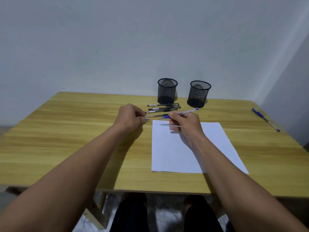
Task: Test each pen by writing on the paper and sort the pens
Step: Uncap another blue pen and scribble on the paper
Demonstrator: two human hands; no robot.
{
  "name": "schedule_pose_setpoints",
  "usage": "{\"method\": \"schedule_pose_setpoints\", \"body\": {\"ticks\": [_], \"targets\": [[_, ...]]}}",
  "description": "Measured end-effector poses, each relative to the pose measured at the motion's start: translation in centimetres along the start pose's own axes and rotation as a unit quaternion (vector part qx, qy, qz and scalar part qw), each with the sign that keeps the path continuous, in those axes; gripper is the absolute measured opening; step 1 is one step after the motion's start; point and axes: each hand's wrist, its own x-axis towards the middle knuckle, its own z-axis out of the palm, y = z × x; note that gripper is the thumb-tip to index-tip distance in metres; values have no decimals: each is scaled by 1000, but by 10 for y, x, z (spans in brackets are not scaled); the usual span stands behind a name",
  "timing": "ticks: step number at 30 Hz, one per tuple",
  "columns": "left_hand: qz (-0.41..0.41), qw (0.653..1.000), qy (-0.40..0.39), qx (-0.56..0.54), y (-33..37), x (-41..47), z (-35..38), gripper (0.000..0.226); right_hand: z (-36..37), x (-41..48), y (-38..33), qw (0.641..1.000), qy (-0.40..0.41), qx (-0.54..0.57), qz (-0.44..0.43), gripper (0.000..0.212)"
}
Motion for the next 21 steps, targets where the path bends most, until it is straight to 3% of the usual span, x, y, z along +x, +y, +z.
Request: {"method": "schedule_pose_setpoints", "body": {"ticks": [10,13,17,21], "targets": [[1,998,25,66,-9,-12,5,27,12,-13,-4,997,2,-79,-24,9],[55,990,48,117,-8,-36,4,25,16,-18,-2,995,-9,-92,-36,10],[142,977,14,157,-5,-73,11,34,16,-25,7,993,-14,-110,-47,9],[151,968,-25,199,-8,-90,16,46,16,-26,15,986,8,-157,-56,10]]}}
